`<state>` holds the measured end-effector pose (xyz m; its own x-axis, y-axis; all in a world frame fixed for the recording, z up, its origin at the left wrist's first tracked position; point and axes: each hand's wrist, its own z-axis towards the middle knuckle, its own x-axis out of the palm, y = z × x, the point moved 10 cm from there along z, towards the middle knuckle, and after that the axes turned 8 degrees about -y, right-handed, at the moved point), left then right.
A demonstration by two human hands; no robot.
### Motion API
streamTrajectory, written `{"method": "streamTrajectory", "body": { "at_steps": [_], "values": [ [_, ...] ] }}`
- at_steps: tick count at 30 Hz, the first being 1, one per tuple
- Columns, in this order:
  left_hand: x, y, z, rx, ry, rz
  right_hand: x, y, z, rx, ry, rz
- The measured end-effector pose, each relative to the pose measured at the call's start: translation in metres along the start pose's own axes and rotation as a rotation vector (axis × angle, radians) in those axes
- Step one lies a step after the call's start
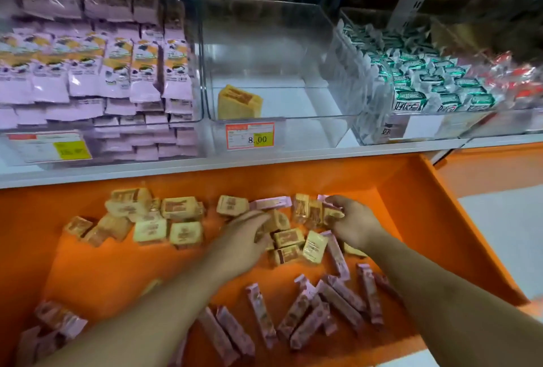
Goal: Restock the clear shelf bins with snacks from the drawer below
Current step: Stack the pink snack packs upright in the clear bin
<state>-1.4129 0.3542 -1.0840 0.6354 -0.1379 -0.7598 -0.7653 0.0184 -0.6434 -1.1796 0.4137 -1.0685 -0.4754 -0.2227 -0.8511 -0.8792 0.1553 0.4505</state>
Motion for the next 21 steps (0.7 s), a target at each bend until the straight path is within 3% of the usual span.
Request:
{"method": "streamTrajectory", "body": {
  "at_steps": [5,10,13,21],
  "values": [
    [0.05,0.009,0.074,0.023,0.039,0.036,0.036,-0.061,0.062,0.105,0.0,0.024],
    [0.092,0.032,0.119,-0.096,0.119,0.082,0.053,-0.104,0.108,0.132,-0.004,0.019],
    [0.112,0.038,0.119,-0.131,0.211,0.164,0.065,-0.122,0.118,0.161,0.016,-0.039],
    [0.125,0.06,0.104,-0.211,0.252,0.28,0.076,-0.125,0.113,0.15,0.052,-0.224]
  ]
}}
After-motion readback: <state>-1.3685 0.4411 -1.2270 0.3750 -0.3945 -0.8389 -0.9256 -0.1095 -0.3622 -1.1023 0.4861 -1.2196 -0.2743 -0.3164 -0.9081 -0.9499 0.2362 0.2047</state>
